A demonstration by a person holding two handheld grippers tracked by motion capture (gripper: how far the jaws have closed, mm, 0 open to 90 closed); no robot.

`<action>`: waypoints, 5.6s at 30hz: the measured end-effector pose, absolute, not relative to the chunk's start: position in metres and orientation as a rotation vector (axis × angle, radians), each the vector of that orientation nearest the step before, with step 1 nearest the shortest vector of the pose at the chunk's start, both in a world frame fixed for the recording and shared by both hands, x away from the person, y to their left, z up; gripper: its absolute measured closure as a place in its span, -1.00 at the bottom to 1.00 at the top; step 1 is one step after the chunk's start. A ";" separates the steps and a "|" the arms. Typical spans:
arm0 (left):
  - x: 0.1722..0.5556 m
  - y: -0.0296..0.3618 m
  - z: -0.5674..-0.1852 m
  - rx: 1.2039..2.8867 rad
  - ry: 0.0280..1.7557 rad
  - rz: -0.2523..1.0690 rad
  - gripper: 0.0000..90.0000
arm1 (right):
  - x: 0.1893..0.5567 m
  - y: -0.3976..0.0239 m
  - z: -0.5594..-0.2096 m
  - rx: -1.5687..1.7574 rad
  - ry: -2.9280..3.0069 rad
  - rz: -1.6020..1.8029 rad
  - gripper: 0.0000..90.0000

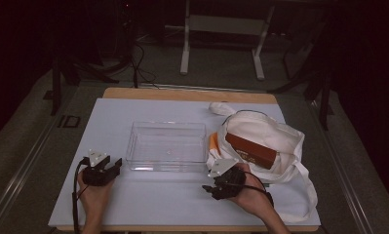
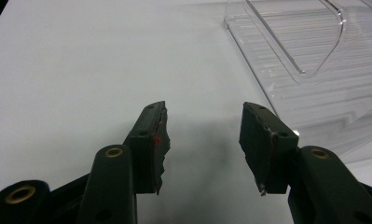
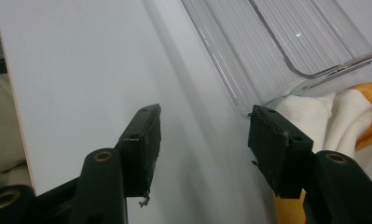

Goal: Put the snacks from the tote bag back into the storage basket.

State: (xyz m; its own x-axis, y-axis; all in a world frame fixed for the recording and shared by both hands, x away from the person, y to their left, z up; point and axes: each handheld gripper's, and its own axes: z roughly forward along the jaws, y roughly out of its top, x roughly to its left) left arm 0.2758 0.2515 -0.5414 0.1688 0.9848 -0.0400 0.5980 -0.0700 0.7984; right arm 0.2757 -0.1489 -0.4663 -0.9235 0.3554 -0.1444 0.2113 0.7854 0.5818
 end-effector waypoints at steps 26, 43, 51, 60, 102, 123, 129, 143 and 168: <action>0.276 0.252 -0.541 1.749 1.513 0.709 0.15 | 0.285 -0.167 -0.443 0.444 2.686 0.772 0.08; 0.276 0.253 -0.541 1.741 1.515 0.706 0.14 | 0.292 -0.188 -0.418 0.458 2.626 0.765 0.08; 0.275 0.253 -0.541 1.735 1.518 0.704 0.14 | 0.298 -0.197 -0.407 0.475 2.602 0.745 0.04; 0.275 0.253 -0.541 1.735 1.510 0.701 0.16 | 0.303 -0.205 -0.399 0.482 2.582 0.720 0.01; 0.275 0.253 -0.541 1.733 1.511 0.708 0.17 | 0.336 -0.263 -0.387 0.599 2.575 0.510 -0.01; 0.275 0.253 -0.541 1.725 1.515 0.707 0.16 | 0.363 -0.287 -0.405 0.708 2.675 0.340 -0.14; 0.275 0.253 -0.541 1.726 1.515 0.707 0.16 | 0.368 -0.290 -0.409 0.720 2.702 0.309 -0.19; 0.275 0.253 -0.541 1.728 1.515 0.705 0.15 | 0.383 -0.285 -0.424 0.711 2.798 0.207 -0.27; 0.275 0.254 -0.541 1.726 1.517 0.703 0.15 | 0.412 -0.286 -0.457 0.769 2.971 0.037 -0.25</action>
State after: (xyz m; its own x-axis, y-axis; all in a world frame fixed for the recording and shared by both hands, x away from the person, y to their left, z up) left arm 0.2752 0.2535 -0.5414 0.1581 0.9856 -0.0595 0.5919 -0.0464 0.8047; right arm 0.4118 -0.2857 -0.4569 -0.8718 0.4856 -0.0641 0.4839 0.8742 0.0413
